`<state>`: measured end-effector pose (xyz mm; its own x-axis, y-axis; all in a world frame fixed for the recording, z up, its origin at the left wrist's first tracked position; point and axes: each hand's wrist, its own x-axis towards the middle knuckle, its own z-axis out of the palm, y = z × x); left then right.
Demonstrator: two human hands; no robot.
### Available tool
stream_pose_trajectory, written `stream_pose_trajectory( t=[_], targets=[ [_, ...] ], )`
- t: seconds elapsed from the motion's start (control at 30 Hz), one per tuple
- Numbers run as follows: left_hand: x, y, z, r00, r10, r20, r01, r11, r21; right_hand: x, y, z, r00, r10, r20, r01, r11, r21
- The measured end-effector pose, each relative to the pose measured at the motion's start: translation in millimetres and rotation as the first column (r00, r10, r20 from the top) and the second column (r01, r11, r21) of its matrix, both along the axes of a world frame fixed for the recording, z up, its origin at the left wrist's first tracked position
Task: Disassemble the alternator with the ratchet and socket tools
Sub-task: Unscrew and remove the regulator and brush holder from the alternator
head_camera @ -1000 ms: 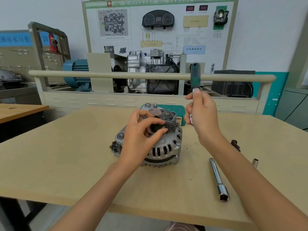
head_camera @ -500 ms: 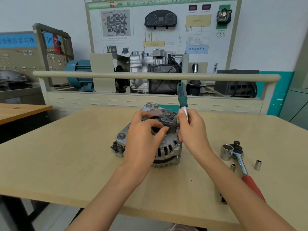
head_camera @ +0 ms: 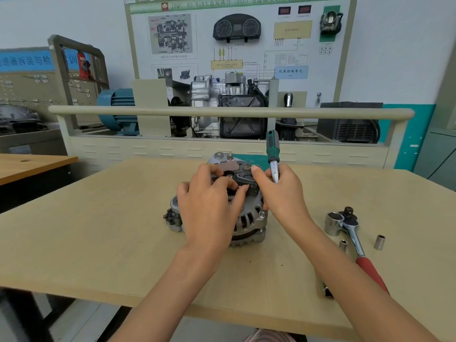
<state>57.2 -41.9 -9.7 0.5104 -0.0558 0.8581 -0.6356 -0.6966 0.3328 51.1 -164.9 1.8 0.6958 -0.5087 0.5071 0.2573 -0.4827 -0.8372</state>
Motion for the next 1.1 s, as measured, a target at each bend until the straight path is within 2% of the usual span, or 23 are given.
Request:
stream_pose_trajectory(
  t=[0.17,0.4,0.6,0.67,0.87,0.97,1.1],
  targets=[
    [-5.8,-2.7,-5.8,0.999,0.042,-0.013,-0.042,0.999,-0.002,0.2,1.4,0.3,1.0,-0.005,0.001,0.004,1.0,0.015],
    [-14.6,-19.1,-6.1,0.984,0.105,-0.147,-0.119,0.989,-0.089,-2.7,8.3,-9.3,0.993,-0.054,0.101,0.053,0.998,0.021],
    [-10.6,-21.2,-8.7,0.99,0.141,-0.026,-0.143,0.979,-0.145,-6.7,8.7,-9.5,0.997,-0.042,0.068,0.049,0.994,-0.096],
    [-7.4,-20.7,-10.1,0.993,0.117,-0.012,-0.118,0.98,-0.161,-6.9,9.2,-9.5,0.996,-0.053,0.068,0.06,0.992,-0.112],
    [-3.4,-23.0,-18.0,0.985,-0.026,-0.17,-0.025,0.956,-0.294,-8.3,9.4,-10.9,0.995,-0.068,0.072,0.076,0.991,-0.108],
    [-5.6,-25.5,-16.9,0.989,0.027,-0.148,-0.063,0.969,-0.24,-8.1,8.3,-11.2,0.997,-0.055,0.062,0.062,0.991,-0.121],
    [-7.2,-27.6,-12.1,0.989,0.145,-0.034,-0.147,0.988,-0.052,-9.1,7.8,-10.8,0.998,-0.027,0.064,0.034,0.994,-0.103]
  ],
)
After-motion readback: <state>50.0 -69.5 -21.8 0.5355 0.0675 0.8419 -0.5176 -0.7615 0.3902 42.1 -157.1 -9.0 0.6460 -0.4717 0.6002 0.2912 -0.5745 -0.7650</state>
